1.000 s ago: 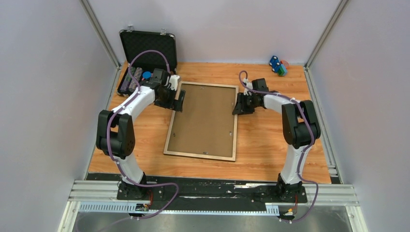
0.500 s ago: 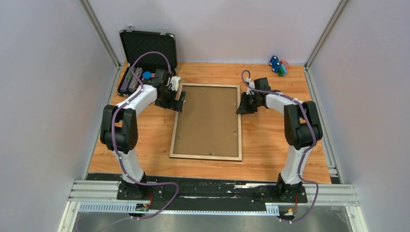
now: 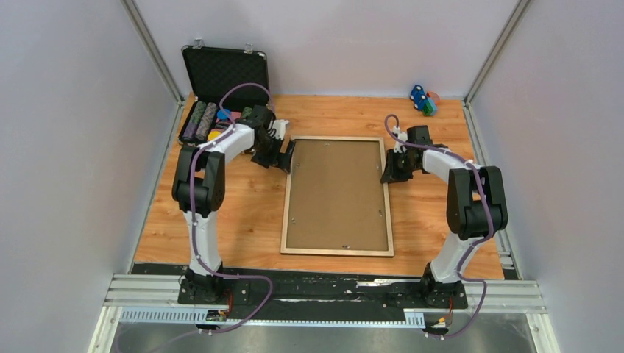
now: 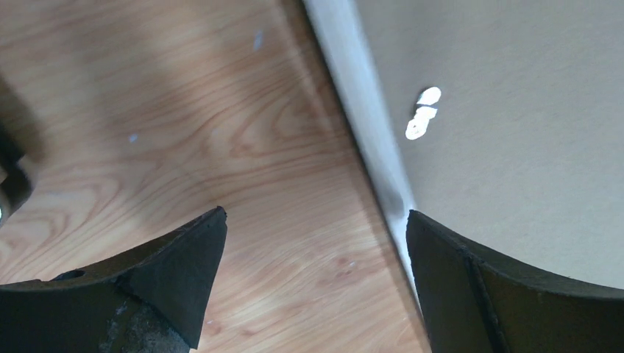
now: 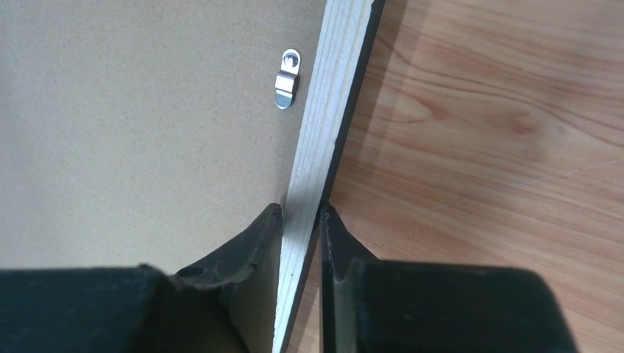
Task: Put the photo into the frame
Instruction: Place the photo frame item in the photo frame, then install the photo frame at the center of the board.
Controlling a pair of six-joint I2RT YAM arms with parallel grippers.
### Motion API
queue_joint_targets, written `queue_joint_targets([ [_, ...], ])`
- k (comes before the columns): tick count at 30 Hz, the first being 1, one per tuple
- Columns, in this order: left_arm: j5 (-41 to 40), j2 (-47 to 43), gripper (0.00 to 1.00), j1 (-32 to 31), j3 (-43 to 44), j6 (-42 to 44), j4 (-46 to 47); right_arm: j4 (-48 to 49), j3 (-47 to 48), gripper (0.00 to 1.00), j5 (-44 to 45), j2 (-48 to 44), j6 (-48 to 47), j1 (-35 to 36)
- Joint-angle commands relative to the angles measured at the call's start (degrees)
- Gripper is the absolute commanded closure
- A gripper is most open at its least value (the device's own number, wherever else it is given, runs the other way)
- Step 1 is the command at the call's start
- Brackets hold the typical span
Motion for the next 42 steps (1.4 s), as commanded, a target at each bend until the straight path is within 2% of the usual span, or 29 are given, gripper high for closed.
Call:
queue_joint_targets([
  [1,1.6,1.7,0.00,-3.5,4.3,-1.3,-0.6,-3.3,-1.1,1.00,-0.2,-0.3,-2.6,0.3],
  [8,-1.8,6.0,0.01,-5.1,10.3,-1.1,-1.6,-3.3,-0.9,1.00,-1.0,0.3,-2.4,0.2],
  [19,-5.3,11.5,0.10,-6.2,14.9,-2.3,-2.3,-3.3,-1.1,1.00,-2.8,0.4,-2.5,-0.4],
  [42,-8.2,8.5,0.39,-6.3,8.3,-5.5,4.6,-3.2,-1.3,1.00,-4.6,0.3,-2.3,-1.3],
])
